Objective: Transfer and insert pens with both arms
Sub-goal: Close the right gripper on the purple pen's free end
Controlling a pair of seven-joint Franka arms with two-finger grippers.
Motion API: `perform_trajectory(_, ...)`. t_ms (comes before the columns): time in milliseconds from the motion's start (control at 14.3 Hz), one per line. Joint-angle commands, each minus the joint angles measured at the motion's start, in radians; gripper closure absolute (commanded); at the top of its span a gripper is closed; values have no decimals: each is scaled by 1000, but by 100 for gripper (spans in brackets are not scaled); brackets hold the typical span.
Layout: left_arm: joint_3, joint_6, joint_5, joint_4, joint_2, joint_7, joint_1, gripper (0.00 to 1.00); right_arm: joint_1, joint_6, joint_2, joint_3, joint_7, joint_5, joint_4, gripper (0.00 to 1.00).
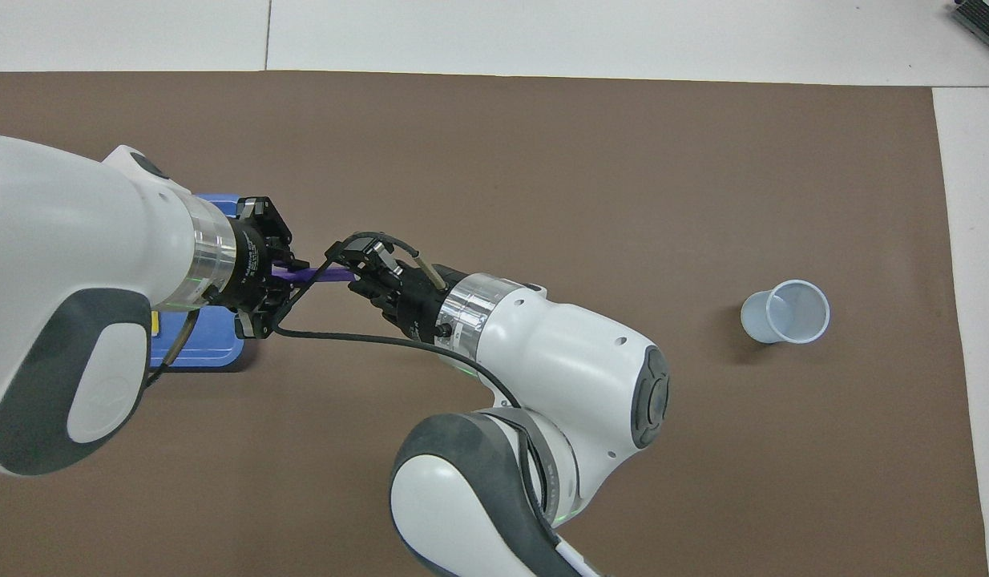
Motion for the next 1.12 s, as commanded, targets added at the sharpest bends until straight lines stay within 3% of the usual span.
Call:
perform_trajectory(0,10,-10,16,-28,-33,-22,-17,100,1,7,10,2,-1,29,18,61)
perform_trajectory(420,10,-10,15,-28,-36,-25,-17,100,0,7,10,4,-7,29,18,75)
perform_trajectory(701,10,-8,15,-28,-37,-32,-15,100,0,9,10,5,-9,29,18,100)
perform_trajectory(1051,10,-8,15,-27,-36,-41,-17,100,-2,7,5,5,-10,54,15,100)
